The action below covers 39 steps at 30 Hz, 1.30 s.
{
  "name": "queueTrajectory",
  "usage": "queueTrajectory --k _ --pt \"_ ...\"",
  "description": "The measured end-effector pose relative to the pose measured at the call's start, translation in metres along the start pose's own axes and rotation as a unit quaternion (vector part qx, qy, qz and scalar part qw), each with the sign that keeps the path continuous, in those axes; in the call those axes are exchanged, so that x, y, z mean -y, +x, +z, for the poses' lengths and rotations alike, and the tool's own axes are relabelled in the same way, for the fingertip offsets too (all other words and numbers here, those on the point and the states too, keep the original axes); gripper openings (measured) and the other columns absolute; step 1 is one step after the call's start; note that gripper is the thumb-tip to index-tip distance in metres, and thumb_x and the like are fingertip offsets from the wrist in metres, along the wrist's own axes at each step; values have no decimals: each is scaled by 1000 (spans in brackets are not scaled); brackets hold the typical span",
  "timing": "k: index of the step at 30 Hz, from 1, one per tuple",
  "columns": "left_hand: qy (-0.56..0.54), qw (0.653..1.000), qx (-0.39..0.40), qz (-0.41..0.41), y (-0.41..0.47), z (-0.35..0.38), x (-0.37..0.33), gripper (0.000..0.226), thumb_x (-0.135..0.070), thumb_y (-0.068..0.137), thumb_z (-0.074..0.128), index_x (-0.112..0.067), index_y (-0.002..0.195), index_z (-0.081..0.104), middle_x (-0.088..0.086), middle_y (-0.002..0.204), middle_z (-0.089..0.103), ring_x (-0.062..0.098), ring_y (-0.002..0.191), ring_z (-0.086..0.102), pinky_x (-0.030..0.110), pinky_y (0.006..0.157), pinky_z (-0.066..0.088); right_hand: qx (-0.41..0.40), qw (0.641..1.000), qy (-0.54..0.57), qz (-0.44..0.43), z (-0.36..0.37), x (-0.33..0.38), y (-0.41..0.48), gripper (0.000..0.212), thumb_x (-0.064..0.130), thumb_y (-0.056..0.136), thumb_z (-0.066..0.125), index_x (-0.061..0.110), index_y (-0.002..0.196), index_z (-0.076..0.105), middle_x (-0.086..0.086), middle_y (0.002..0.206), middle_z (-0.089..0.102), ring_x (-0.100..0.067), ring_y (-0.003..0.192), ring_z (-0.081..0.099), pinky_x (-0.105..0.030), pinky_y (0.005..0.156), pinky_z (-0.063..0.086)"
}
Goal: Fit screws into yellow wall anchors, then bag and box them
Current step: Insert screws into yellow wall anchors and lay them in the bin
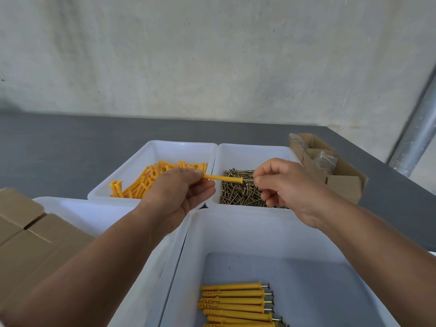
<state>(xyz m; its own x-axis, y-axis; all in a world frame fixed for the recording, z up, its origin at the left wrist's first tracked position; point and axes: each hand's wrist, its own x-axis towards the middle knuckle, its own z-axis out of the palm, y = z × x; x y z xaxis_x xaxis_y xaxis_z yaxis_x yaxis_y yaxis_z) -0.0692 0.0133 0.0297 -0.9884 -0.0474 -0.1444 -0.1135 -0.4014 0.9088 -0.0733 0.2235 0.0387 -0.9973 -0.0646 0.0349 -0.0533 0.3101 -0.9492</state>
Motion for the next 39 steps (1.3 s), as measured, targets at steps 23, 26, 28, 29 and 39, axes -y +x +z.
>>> queueTrajectory --k 23,26,28,29,39 --pt "702 688 -76 165 20 -33 15 53 -57 97 32 -19 67 51 1 74 56 21 76 53 33 64 34 368 796 -470 102 17 -17 -23 9 13 89 65 19 96 65 -3 73 65 -17 55 62 -24 57 56" --pt "736 659 -39 148 23 -38 18 66 -67 94 19 -19 68 56 -1 74 59 15 75 54 33 66 38 376 780 -489 106 23 -23 -23 12 14 89 65 18 100 65 -7 81 67 -21 61 62 -22 55 54" --pt "763 631 -22 140 24 -39 20 70 -70 92 13 -21 69 58 -5 73 58 13 77 55 33 68 38 380 779 -489 103 27 -25 -23 15 16 88 65 18 103 66 -3 76 66 -20 61 62 -21 54 53" --pt "773 620 -18 137 25 -40 20 70 -71 91 12 -22 70 57 -6 73 57 14 79 55 33 68 38 381 778 -489 98 28 -24 -23 16 17 87 66 19 104 68 -1 73 65 -19 60 62 -21 54 53" --pt "752 635 -20 174 29 -41 23 50 -65 95 26 -33 104 63 -7 100 65 18 99 58 35 76 41 74 887 -446 -94 -2 0 2 40 48 91 57 18 64 54 4 55 56 -9 51 52 -24 47 38"
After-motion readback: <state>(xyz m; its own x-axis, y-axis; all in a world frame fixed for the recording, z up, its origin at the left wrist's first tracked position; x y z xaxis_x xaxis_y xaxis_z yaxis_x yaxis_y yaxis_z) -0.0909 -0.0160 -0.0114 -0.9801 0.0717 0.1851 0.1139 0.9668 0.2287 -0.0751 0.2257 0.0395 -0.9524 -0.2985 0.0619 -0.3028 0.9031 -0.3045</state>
